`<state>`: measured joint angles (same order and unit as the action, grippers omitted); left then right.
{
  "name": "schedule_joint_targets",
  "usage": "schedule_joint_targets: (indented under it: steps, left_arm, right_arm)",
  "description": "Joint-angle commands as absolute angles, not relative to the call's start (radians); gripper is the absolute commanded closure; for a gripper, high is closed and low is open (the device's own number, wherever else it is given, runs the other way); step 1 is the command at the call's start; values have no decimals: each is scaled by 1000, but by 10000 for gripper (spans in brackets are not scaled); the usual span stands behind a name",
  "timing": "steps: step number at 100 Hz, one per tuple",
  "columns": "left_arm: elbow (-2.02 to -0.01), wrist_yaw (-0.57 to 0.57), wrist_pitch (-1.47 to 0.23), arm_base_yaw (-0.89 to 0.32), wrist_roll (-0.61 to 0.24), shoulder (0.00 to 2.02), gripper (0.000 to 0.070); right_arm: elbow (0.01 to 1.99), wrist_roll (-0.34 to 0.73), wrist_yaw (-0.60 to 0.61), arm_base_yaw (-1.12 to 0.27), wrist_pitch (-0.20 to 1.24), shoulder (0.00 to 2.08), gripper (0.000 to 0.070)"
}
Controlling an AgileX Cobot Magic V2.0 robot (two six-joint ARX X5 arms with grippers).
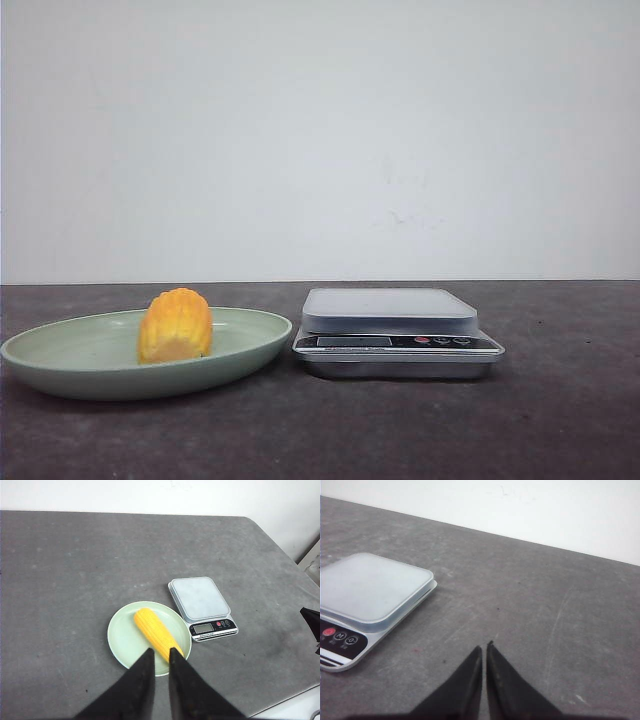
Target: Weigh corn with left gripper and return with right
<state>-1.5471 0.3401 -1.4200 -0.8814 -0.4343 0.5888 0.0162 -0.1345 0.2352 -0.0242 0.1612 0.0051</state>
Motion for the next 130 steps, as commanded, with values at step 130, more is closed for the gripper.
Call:
schedule_joint_targets:
  steps: [130]
  left_arm:
    - [-879, 115, -443, -403, -272, 277, 696]
  right_arm:
    - [13, -145, 235, -23, 158, 4, 693]
